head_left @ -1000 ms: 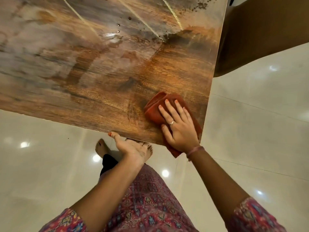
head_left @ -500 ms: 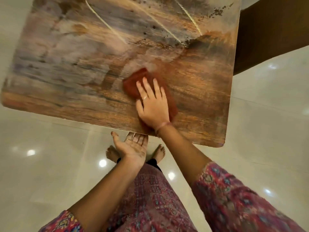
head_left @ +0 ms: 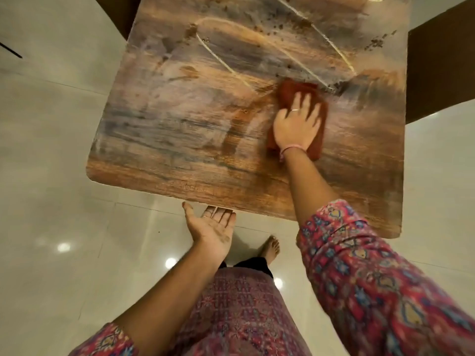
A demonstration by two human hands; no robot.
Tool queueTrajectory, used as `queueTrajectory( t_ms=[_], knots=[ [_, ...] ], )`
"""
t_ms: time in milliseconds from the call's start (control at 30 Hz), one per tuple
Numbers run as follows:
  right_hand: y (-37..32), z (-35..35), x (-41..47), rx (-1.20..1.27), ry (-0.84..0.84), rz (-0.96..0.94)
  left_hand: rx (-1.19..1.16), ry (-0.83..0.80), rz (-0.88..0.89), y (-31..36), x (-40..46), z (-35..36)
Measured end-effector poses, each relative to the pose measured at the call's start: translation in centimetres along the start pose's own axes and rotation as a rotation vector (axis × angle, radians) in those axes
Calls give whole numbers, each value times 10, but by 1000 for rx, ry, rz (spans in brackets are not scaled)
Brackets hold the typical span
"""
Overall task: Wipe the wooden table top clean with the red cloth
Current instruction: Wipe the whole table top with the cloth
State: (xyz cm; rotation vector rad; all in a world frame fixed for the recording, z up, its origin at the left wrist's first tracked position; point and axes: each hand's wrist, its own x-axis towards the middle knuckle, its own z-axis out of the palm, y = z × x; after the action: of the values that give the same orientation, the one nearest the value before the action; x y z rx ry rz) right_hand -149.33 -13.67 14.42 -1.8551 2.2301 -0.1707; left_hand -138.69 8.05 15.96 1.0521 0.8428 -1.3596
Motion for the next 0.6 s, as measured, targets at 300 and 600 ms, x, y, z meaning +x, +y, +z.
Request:
queueTrajectory(
  t_ms=[300,600],
  knots=[
    [14,11,-112,-94,-305,-937,-12,15,-4,44,0,1],
    [-48,6,-6,-24,-21,4,-78,37,32,80,13,-2]
  ],
)
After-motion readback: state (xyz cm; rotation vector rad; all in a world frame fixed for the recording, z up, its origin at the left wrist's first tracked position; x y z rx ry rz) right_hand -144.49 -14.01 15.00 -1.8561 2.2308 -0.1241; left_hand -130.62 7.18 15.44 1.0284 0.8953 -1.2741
